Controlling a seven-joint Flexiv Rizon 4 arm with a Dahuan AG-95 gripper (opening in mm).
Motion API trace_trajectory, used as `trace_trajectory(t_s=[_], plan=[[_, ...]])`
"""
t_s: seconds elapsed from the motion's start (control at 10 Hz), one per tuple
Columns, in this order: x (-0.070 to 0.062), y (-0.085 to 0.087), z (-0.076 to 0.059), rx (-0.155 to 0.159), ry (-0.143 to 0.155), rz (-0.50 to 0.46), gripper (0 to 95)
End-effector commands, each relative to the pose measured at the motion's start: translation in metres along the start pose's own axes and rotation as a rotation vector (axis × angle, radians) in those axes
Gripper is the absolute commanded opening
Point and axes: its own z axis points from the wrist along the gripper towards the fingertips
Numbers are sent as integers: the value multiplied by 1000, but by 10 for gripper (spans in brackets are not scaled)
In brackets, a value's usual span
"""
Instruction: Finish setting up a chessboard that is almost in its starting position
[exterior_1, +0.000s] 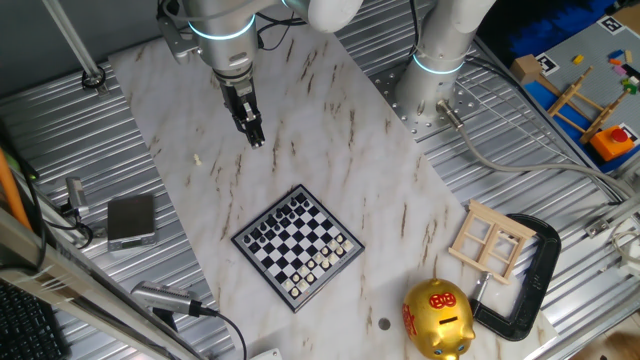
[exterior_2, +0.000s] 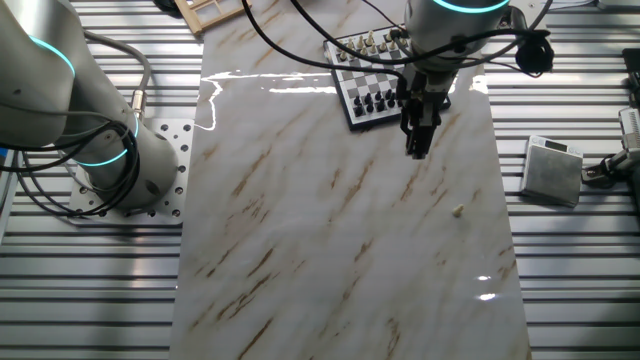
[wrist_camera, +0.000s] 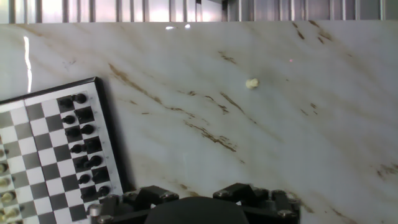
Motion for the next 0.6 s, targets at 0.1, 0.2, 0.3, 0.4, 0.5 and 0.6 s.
trace_trajectory(t_s=[0.1, 0.2, 0.3, 0.4, 0.5, 0.6], plan=[[0, 0, 0, -14, -13, -119, 0], [0, 0, 0, -19, -13, -145, 0], [0, 0, 0, -21, -12, -156, 0], [0, 0, 0, -20, -3, -187, 0], [0, 0, 0, -19, 0, -193, 0], [0, 0, 0, -28, 6, -217, 0]])
